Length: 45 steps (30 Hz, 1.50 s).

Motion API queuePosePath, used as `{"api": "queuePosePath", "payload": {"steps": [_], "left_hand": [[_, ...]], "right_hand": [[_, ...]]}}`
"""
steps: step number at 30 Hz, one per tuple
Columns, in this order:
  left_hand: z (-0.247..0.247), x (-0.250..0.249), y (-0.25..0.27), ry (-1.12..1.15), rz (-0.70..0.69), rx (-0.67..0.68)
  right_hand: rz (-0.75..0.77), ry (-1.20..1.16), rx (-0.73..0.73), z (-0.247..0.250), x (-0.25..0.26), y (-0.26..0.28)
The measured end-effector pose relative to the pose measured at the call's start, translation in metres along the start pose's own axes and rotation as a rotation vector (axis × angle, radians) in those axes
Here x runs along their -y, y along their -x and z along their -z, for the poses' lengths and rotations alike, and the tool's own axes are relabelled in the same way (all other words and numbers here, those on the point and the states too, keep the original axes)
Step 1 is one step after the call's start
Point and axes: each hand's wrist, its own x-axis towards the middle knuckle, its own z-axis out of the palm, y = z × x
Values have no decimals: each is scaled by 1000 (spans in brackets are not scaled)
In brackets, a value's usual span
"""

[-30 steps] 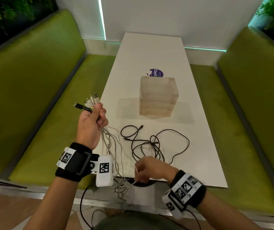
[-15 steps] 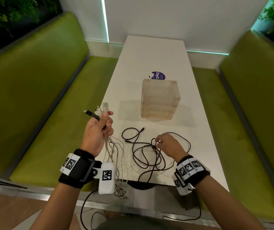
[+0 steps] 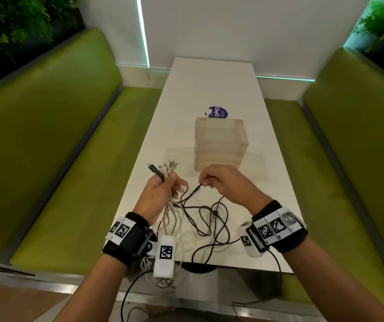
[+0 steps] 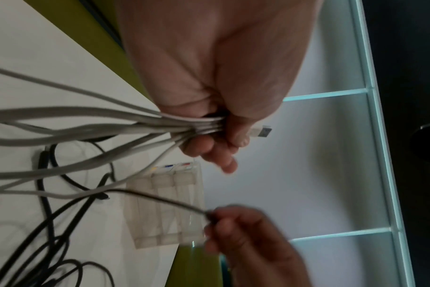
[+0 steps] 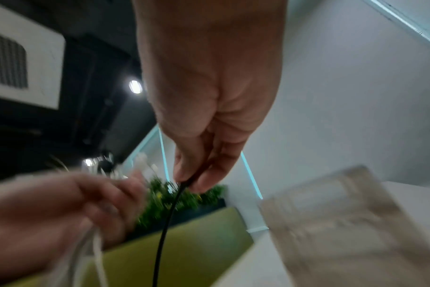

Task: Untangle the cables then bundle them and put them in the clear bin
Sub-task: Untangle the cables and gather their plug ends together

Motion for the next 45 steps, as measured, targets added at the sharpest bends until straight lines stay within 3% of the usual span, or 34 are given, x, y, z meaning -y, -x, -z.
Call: {"api": "queuePosePath", "payload": {"steps": [3, 10, 16, 21, 27, 32, 35, 39, 45], "left_hand": [[-11, 5, -5, -5, -18, 38], [-20, 3, 2, 128, -26, 144], [-10, 1, -2, 7, -99, 66], [-3, -8, -1, 140, -105, 24], [-3, -9, 2, 253, -62, 48], [-7, -26, 7, 332, -114, 44], [7, -49, 8, 386, -194, -24], [43, -75, 7, 484, -291, -166], [58, -62, -1, 451, -256, -240]], "right_hand": [[48, -71, 2, 7, 25, -8], [-42, -359, -250, -3, 32, -22], [-165, -579, -284, -18, 26, -22], [-296, -423, 164, -51, -7, -11], [-194, -505, 194, -78, -2, -7], [-240, 89, 319, -87, -30, -18], [-281, 299, 251, -83, -67, -11], [-486, 246, 138, -64, -111, 8], [-476, 111, -36, -41, -118, 7]]}}
